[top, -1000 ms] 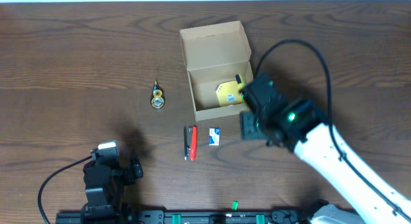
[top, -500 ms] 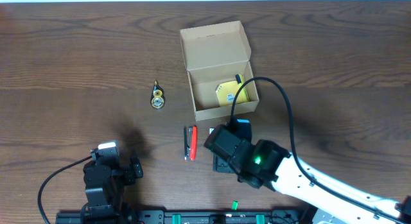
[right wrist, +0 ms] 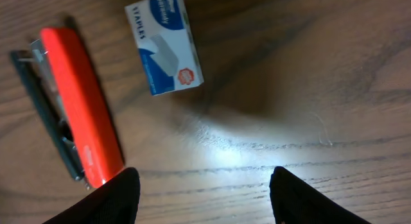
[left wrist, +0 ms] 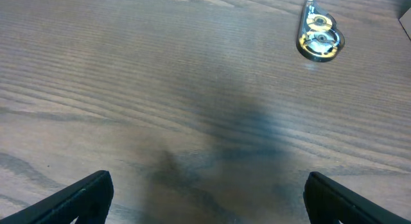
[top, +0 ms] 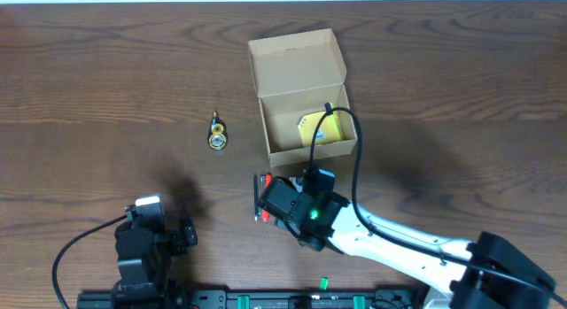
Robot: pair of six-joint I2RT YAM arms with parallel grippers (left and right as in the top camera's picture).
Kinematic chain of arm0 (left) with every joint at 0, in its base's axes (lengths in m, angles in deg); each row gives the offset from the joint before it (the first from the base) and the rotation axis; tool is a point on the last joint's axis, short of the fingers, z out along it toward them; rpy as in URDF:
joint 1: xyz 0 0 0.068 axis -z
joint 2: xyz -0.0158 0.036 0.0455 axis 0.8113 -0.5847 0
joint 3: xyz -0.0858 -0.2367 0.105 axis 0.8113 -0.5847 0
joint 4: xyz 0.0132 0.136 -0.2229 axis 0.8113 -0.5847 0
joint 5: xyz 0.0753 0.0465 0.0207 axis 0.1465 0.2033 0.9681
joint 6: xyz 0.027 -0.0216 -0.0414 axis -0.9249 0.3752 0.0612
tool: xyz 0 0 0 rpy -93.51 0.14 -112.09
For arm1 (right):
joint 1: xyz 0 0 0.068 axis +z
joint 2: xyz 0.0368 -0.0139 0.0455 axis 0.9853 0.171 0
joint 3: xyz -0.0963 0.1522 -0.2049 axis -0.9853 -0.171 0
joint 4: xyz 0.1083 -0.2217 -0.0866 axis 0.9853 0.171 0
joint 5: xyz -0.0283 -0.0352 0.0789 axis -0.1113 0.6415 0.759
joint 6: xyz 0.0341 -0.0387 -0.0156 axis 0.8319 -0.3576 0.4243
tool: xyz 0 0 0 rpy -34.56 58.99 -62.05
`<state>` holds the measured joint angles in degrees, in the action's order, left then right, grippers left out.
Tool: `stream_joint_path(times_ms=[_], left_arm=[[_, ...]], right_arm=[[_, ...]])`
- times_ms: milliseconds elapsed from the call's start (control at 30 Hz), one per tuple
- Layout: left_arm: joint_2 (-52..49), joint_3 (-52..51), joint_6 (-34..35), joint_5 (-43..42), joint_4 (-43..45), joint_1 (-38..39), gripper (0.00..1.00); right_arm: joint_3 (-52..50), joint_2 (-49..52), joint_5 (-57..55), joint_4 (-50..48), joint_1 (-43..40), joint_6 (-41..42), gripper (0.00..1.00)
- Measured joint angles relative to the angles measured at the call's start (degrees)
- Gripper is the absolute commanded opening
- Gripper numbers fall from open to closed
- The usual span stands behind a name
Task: Pack container
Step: 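Move the right gripper down over the blue staples box, then close the right gripper on the staples box and lift it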
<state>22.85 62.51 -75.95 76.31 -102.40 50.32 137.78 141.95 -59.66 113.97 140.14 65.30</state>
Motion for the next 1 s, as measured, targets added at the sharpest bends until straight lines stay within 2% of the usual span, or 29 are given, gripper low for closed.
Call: stream_joint_path(times_ms=[433, 667, 1000], left_arm=[[0.0, 0.0, 0.0, 0.0, 0.0, 0.0, 0.95], [0.0, 0.0, 0.0, 0.0, 0.0, 0.0, 0.95], [0.0, 0.0, 0.0, 0.0, 0.0, 0.0, 0.96]], right_arm=[[0.0, 2.4, -4.7, -4.2, -0.9, 4.1, 0.65], [0.0, 4.2, -5.0, -7.3, -4.5, 4.5, 0.64], [0.0, 5.5, -4.9, -11.8, -5.0, 4.4, 0.63]])
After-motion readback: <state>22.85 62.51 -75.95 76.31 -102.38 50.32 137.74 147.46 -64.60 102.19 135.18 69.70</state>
